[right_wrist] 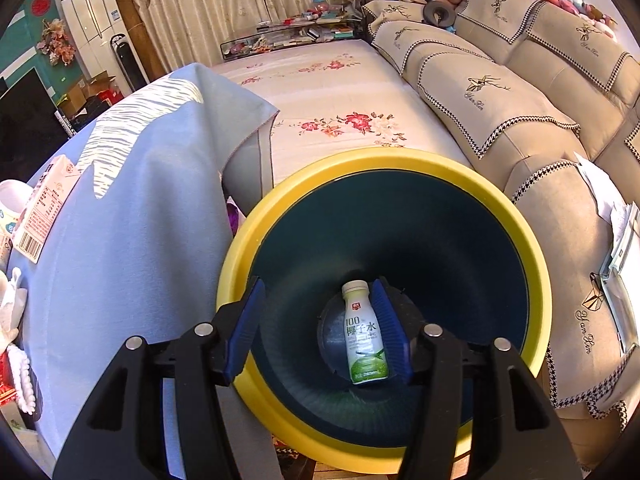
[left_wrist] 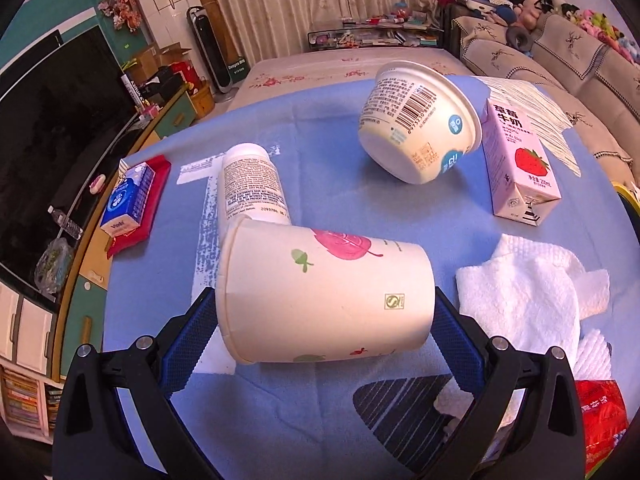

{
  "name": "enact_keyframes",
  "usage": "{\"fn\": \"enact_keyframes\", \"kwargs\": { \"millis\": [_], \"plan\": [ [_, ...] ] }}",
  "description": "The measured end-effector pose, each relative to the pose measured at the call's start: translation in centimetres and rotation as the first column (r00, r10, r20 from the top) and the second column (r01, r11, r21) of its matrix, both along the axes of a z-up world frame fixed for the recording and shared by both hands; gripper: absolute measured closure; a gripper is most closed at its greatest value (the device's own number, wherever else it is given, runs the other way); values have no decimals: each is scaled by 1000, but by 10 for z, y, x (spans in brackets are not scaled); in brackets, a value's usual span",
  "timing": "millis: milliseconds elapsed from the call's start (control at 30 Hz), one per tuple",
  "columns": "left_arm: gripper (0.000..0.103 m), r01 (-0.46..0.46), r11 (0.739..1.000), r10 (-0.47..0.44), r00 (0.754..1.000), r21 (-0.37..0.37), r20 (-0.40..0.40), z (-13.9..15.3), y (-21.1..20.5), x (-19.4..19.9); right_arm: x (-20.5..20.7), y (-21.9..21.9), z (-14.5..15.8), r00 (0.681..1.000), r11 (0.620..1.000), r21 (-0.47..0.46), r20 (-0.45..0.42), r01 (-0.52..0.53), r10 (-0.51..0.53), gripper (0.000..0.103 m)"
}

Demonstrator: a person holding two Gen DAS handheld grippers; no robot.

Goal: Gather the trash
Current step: 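Grasp the white paper cup with the left gripper and carry it toward the bin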

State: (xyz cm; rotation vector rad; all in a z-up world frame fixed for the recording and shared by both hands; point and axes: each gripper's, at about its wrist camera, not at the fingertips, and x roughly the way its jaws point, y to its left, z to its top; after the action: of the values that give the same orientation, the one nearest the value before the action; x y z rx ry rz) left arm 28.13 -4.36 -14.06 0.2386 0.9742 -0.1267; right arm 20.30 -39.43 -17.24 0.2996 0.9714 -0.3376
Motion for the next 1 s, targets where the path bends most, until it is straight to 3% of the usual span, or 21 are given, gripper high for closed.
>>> {"fn": "enact_keyframes", "kwargs": {
  "millis": [67,300,600,767,1000],
  "plan": [
    [20,-1,1000,0,1000,-15,-10,-1,2,0,-1,3,0,1000,1000,0,2,-3,3,50],
    [20,16,1000,-15,999,-26,36,21,9,-21,-7,7,3,1000,1000,3,16,-11,11,50],
    [20,127,991,-117,978,-46,174,97,-28,-83,-34,2,13,998,1000,-10,55,10,-9,50],
    [20,279,957,-259,946,-80,193,121,-96,-111,-64,-10,25,995,999,-30,92,44,-41,50],
    [20,486,872,-472,869,-67,149,120,-215,-125,-118,-31,43,983,993,-47,155,107,-99,50]
  ]
}}
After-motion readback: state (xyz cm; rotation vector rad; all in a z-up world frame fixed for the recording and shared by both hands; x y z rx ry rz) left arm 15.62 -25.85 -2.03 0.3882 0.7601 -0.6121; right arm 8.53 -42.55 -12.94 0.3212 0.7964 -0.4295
